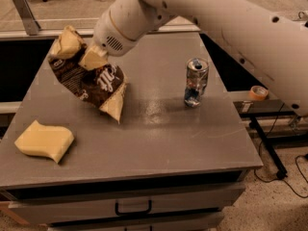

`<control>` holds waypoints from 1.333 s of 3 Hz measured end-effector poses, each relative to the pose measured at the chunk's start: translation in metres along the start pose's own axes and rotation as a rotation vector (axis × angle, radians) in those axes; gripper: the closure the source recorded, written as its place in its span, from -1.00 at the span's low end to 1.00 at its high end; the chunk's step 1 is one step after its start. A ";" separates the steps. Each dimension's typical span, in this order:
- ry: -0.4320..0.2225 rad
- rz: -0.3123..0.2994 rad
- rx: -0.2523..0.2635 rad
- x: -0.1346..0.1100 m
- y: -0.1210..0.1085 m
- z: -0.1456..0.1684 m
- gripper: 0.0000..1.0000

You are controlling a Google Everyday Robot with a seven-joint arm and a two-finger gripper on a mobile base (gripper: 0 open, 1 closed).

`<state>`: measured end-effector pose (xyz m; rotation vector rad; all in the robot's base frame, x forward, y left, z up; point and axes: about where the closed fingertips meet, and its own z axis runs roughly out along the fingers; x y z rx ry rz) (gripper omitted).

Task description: Move brown chip bag near sponge

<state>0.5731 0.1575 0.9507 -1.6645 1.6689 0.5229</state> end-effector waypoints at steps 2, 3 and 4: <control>0.000 0.033 0.005 -0.004 0.061 0.054 0.52; 0.009 0.028 0.037 -0.006 0.066 0.058 0.05; -0.014 0.029 0.077 -0.012 0.066 0.051 -0.41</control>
Offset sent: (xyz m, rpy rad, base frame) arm -0.0611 0.0631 -0.0644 0.0049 0.0283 -0.0341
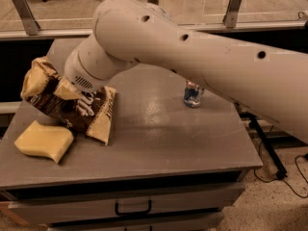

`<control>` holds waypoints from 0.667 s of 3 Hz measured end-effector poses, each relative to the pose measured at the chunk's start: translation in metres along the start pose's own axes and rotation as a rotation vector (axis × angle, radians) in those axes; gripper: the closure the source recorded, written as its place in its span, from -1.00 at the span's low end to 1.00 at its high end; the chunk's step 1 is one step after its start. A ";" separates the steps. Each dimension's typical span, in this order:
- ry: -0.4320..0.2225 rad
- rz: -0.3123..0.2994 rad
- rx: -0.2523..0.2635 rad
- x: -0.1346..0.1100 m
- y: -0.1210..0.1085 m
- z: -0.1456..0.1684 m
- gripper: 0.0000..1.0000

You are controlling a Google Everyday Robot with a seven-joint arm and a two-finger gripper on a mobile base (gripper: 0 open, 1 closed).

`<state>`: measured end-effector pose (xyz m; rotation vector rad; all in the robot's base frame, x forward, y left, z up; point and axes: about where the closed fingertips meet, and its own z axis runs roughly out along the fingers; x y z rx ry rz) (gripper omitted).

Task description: Move brown chip bag near sponge

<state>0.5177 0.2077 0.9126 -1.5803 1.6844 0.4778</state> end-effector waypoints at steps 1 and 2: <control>-0.016 -0.015 0.028 -0.007 -0.002 -0.008 -0.87; -0.056 -0.022 0.079 -0.012 -0.006 -0.031 -1.00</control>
Offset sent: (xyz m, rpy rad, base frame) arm -0.0001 -0.0440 0.0521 0.1130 -0.1297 -0.0826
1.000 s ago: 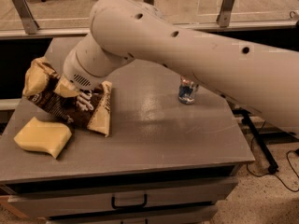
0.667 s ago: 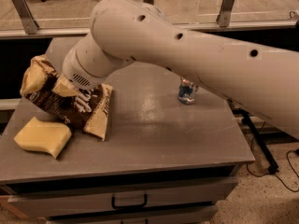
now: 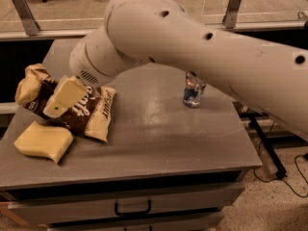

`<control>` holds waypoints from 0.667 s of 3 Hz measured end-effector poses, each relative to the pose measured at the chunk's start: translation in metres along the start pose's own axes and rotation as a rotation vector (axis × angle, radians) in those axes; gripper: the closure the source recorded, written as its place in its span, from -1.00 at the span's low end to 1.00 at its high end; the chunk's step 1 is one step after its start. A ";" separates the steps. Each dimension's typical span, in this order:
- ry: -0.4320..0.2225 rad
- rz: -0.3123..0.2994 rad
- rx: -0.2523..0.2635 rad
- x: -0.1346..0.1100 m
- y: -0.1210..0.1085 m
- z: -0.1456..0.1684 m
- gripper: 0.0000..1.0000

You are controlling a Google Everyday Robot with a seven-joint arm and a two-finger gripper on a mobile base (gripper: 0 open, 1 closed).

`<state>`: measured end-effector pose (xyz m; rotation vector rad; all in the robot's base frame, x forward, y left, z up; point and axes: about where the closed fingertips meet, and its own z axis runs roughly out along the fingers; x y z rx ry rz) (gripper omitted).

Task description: Move brown chip bag near sponge

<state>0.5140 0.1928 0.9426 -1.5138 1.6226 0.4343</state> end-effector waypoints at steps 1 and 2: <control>-0.078 -0.056 0.092 -0.023 0.020 -0.037 -1.00; -0.184 -0.115 0.210 -0.061 0.043 -0.060 -1.00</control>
Offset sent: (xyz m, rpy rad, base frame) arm -0.1020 -0.2789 0.1449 0.5183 -0.5702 -0.4423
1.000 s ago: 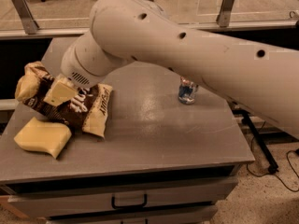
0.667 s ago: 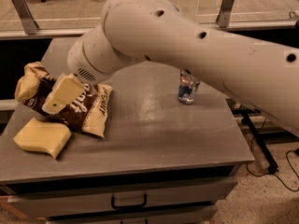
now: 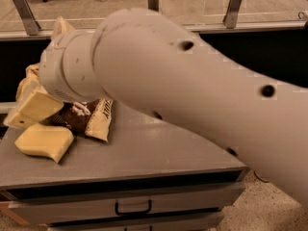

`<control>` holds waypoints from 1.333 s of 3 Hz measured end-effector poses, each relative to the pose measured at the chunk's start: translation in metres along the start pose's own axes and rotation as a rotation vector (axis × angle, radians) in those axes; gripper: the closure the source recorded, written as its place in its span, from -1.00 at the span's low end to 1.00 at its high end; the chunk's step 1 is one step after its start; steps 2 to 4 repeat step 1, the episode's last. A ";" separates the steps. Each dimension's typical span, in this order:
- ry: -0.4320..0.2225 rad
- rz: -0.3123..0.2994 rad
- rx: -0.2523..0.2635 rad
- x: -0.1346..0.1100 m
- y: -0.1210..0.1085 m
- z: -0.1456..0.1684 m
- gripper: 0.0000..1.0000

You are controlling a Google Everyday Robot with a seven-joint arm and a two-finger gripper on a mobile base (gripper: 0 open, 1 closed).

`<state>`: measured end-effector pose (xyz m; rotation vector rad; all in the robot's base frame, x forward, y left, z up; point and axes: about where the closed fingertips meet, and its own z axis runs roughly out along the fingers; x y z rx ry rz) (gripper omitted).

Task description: Move brown chip bag near sponge

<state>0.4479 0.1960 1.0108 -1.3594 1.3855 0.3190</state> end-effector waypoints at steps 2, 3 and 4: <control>-0.057 -0.008 0.094 -0.021 -0.015 -0.011 -1.00; -0.057 -0.008 0.094 -0.021 -0.015 -0.011 -1.00; -0.057 -0.008 0.094 -0.021 -0.015 -0.011 -1.00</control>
Offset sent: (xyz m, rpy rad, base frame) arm 0.0000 0.0000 0.0000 0.0000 0.0000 0.0000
